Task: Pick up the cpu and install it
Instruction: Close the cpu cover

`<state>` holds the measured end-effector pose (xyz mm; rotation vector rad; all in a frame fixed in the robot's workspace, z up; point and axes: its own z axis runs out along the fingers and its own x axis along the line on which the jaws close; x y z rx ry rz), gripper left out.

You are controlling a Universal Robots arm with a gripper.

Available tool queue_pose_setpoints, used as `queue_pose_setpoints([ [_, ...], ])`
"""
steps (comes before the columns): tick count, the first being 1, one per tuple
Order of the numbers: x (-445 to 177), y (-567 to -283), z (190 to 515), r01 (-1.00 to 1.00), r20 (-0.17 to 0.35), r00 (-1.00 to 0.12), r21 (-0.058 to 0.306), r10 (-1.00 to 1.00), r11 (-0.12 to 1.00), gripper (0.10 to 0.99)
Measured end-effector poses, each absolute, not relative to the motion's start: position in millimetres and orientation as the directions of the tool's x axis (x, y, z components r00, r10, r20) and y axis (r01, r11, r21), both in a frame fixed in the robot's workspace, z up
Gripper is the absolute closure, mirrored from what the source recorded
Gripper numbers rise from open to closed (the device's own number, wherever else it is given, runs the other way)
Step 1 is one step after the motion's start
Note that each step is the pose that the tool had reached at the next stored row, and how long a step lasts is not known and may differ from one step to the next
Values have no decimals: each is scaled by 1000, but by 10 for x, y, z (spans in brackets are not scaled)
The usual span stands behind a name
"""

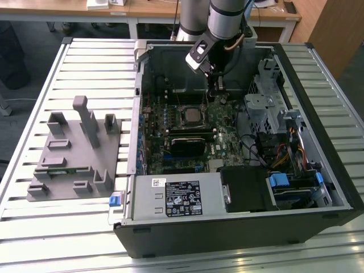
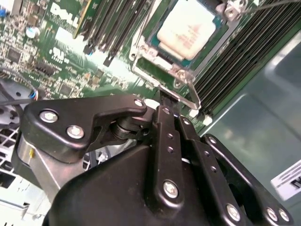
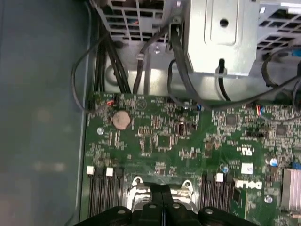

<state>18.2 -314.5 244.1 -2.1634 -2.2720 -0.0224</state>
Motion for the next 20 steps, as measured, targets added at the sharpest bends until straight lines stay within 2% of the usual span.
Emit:
queue_pose_setpoints([
  [20, -303, -3145, 2321, 999, 13, -49, 7, 999, 49, 980],
])
